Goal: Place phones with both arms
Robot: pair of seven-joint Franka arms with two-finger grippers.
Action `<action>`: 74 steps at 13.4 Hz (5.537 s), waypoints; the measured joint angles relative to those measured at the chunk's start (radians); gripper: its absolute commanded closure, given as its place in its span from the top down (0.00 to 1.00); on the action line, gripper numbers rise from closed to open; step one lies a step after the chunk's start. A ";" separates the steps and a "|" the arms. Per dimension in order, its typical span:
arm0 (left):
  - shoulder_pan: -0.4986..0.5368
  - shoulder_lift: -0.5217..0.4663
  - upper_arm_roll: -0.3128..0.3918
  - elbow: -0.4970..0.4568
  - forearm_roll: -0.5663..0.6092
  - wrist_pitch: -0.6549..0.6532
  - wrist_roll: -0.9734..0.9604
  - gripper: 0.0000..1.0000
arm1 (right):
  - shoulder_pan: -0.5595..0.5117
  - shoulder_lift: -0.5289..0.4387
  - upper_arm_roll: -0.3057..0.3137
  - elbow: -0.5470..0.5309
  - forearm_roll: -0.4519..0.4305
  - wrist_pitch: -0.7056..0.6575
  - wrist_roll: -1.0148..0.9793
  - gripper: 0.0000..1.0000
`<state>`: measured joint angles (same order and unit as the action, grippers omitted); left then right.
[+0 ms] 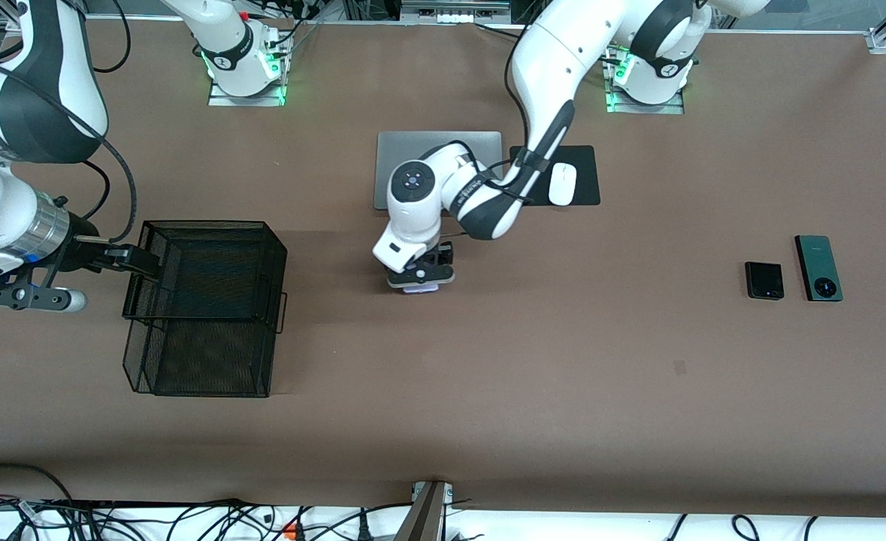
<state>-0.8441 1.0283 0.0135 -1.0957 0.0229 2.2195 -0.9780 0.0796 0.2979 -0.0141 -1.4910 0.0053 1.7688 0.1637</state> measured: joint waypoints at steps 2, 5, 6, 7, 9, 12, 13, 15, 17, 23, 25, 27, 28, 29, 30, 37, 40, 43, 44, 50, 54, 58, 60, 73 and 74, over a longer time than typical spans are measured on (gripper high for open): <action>-0.025 0.027 0.022 0.028 0.015 0.010 0.000 0.00 | 0.000 0.000 0.000 0.000 0.000 0.000 0.000 1.00; -0.034 0.059 0.048 0.036 0.016 0.040 0.001 0.15 | 0.000 0.001 0.000 0.000 0.000 0.000 0.000 1.00; -0.034 0.066 0.050 0.040 0.016 0.043 0.001 0.81 | 0.000 0.001 0.000 0.000 0.000 0.000 0.000 1.00; -0.034 0.070 0.050 0.043 0.016 0.047 0.001 1.00 | 0.000 0.001 0.000 0.000 0.000 0.000 0.000 1.00; -0.036 0.070 0.058 0.051 0.016 0.071 0.001 1.00 | 0.000 0.001 0.000 0.000 0.000 0.000 0.000 1.00; -0.033 0.054 0.097 0.084 0.016 0.029 0.005 1.00 | 0.000 0.001 0.000 0.000 0.000 0.001 0.000 1.00; -0.025 0.035 0.103 0.093 0.016 -0.019 0.023 1.00 | 0.000 0.001 0.000 0.000 0.000 0.001 0.000 1.00; 0.020 -0.032 0.105 0.088 0.015 -0.128 0.096 1.00 | 0.000 0.001 0.000 0.000 0.000 0.001 0.000 1.00; 0.078 -0.138 0.098 -0.003 0.014 -0.186 0.151 1.00 | 0.004 0.001 0.005 0.000 -0.014 0.002 0.000 1.00; 0.255 -0.438 0.102 -0.432 0.028 -0.197 0.343 1.00 | 0.145 0.017 0.082 0.000 0.010 0.089 0.080 1.00; 0.357 -0.515 0.104 -0.536 0.035 -0.196 0.491 1.00 | 0.162 0.056 0.165 -0.001 0.035 0.160 0.229 1.00; 0.473 -0.582 0.105 -0.620 0.036 -0.194 0.676 1.00 | 0.169 0.119 0.252 -0.003 0.036 0.224 0.355 1.00; 0.530 -0.608 0.104 -0.651 0.039 -0.192 0.763 1.00 | 0.183 0.156 0.278 -0.004 0.035 0.252 0.381 1.00; 0.586 -0.629 0.104 -0.677 0.047 -0.180 0.845 1.00 | 0.205 0.194 0.289 -0.005 0.035 0.271 0.392 1.00; 0.638 -0.646 0.104 -0.706 0.058 -0.147 0.914 1.00 | 0.228 0.230 0.291 -0.006 0.035 0.279 0.393 1.00; 0.944 -0.698 0.100 -1.006 0.061 0.271 1.249 1.00 | 0.365 0.413 0.292 -0.008 -0.130 0.385 0.450 1.00; 1.005 -0.696 0.096 -1.079 0.061 0.370 1.265 1.00 | 0.375 0.449 0.291 -0.008 -0.211 0.422 0.457 1.00; 1.070 -0.680 0.087 -1.118 0.061 0.432 1.333 1.00 | 0.377 0.482 0.286 -0.008 -0.236 0.471 0.471 1.00; 1.100 -0.670 0.073 -1.121 0.061 0.448 1.355 1.00 | 0.377 0.492 0.285 -0.008 -0.237 0.494 0.476 1.00; 1.393 -0.580 -0.191 -1.124 0.061 0.530 1.386 1.00 | 0.389 0.529 0.270 -0.008 -0.249 0.557 0.504 1.00; 1.416 -0.560 -0.208 -1.121 0.061 0.549 1.397 1.00 | 0.398 0.546 0.259 -0.008 -0.254 0.591 0.508 1.00; 1.420 -0.545 -0.209 -1.121 0.061 0.579 1.397 1.00 | 0.401 0.560 0.252 -0.008 -0.269 0.609 0.509 0.99; 1.426 -0.536 -0.209 -1.121 0.061 0.591 1.397 1.00 | 0.403 0.563 0.247 -0.008 -0.270 0.622 0.509 0.90; 1.440 -0.511 -0.212 -1.097 0.061 0.615 1.395 0.24 | 0.291 0.410 0.189 0.044 -0.274 0.496 0.509 0.02; 1.440 -0.510 -0.213 -1.095 0.061 0.615 1.394 0.20 | 0.252 0.353 0.188 0.045 -0.270 0.426 0.492 0.02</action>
<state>0.5959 0.5187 -0.1990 -2.1908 0.0836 2.8341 0.4157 0.3318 0.6513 0.1742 -1.4459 -0.2643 2.1949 0.6554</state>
